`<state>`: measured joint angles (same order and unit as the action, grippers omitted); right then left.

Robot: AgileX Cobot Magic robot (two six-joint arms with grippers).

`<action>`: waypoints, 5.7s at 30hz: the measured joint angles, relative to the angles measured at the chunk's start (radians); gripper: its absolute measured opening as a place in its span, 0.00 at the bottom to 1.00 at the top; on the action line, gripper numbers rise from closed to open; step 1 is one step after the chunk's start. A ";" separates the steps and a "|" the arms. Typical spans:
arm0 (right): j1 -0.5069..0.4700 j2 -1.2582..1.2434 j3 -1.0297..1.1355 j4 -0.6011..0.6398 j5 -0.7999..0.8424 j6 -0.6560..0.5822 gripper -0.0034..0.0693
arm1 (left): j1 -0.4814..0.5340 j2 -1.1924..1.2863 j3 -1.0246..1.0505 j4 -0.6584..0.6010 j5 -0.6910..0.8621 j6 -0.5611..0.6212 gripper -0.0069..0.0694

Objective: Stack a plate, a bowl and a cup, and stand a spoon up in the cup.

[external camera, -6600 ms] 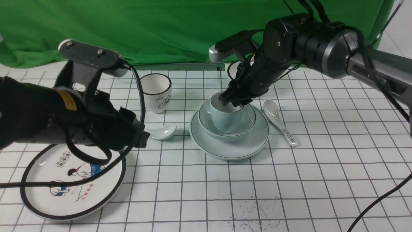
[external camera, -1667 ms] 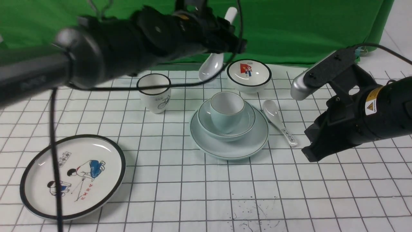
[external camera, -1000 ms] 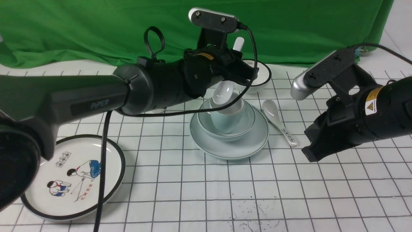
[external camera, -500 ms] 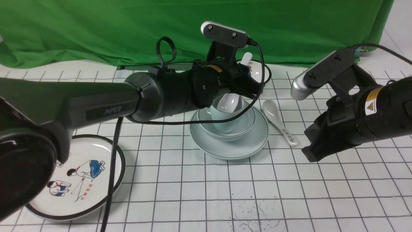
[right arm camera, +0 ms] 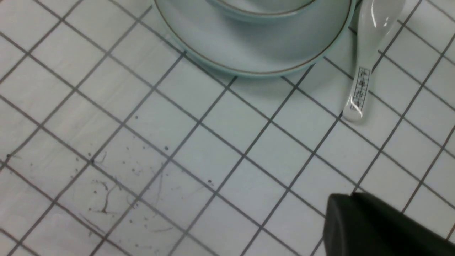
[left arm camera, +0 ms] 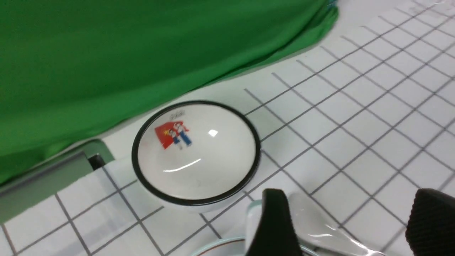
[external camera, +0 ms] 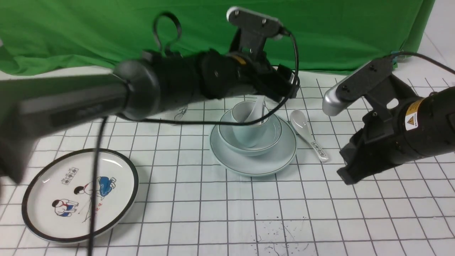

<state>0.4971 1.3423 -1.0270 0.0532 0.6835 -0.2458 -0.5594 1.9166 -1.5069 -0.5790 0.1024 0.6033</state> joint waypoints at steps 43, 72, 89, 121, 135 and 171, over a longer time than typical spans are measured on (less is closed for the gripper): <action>0.000 -1.050 1.036 -0.003 -0.667 0.121 0.12 | 0.011 -1.540 1.070 0.612 0.022 -0.504 0.04; -0.486 -1.342 1.036 -0.003 -0.607 0.121 0.21 | 0.011 -1.540 1.072 0.612 -0.017 -0.516 0.04; -0.488 -1.342 1.036 -0.003 -0.464 0.121 0.25 | 0.011 -1.540 1.073 0.612 -0.018 -0.516 0.04; -0.488 -1.343 1.036 -0.003 -0.464 0.121 0.32 | 0.572 -1.914 1.514 0.505 0.135 -0.481 0.05; -0.488 -1.343 1.036 -0.003 -0.464 0.121 0.37 | 0.572 -1.914 1.514 0.473 0.146 -0.411 0.05; -0.488 -1.343 1.036 -0.003 -0.464 0.121 0.38 | 0.572 -1.914 1.514 0.474 0.146 -0.408 0.05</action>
<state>0.0086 -0.0004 0.0088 0.0503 0.2196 -0.1244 0.0128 0.0022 0.0069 -0.1048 0.2487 0.1952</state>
